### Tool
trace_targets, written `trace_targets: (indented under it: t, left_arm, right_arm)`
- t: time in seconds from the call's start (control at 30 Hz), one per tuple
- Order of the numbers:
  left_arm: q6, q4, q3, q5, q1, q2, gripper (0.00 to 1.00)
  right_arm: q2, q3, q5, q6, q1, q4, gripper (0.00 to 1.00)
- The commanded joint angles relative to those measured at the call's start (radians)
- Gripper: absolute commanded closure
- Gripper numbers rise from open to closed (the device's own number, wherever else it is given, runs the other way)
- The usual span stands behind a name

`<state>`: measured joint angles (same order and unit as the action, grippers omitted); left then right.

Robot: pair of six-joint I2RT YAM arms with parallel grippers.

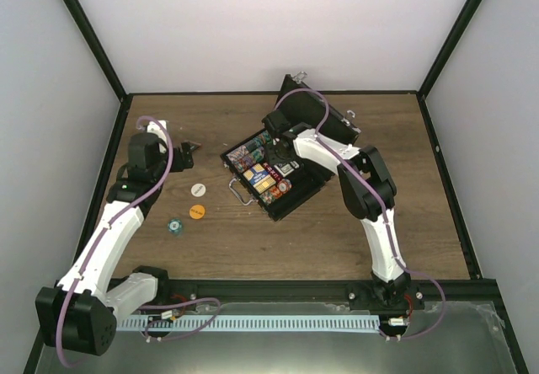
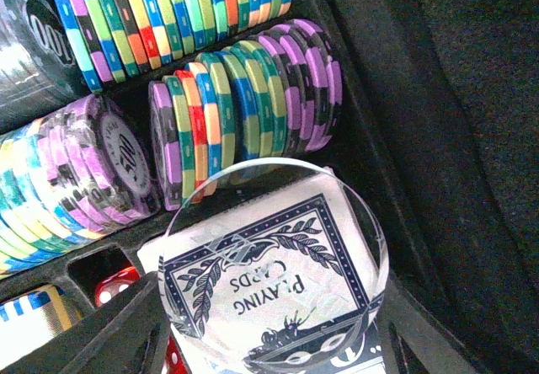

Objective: Pack up texas hold em set

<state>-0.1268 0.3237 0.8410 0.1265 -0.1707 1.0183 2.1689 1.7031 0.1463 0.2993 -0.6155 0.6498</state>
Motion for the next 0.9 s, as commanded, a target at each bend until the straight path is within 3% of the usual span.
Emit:
trace_targets:
  t: [0.0, 0.2, 0.37, 0.53, 0.87]
  left_arm:
    - [-0.006, -0.007, -0.005, -0.005, -0.003, 0.007, 0.0]
    - [-0.005, -0.006, -0.008, 0.009, -0.003, 0.011, 0.0]
    - [-0.011, -0.008, -0.002, 0.015, -0.003, 0.034, 0.0]
    - [-0.094, 0.019, 0.073, -0.088, -0.003, 0.114, 0.0]
    - [-0.163, 0.156, 0.418, -0.034, 0.023, 0.554, 0.0]
  right_arm:
    - [0.003, 0.021, -0.008, -0.011, 0.006, 0.028, 0.33]
    - [-0.029, 0.034, -0.005, -0.031, 0.007, 0.028, 0.2]
    - [-0.086, 0.031, -0.017, -0.055, 0.006, 0.023, 0.15]
    - [-0.226, -0.05, -0.07, -0.113, 0.006, -0.042, 0.06]
    - [-0.59, -0.383, -0.212, -0.157, 0.006, -0.235, 0.0]
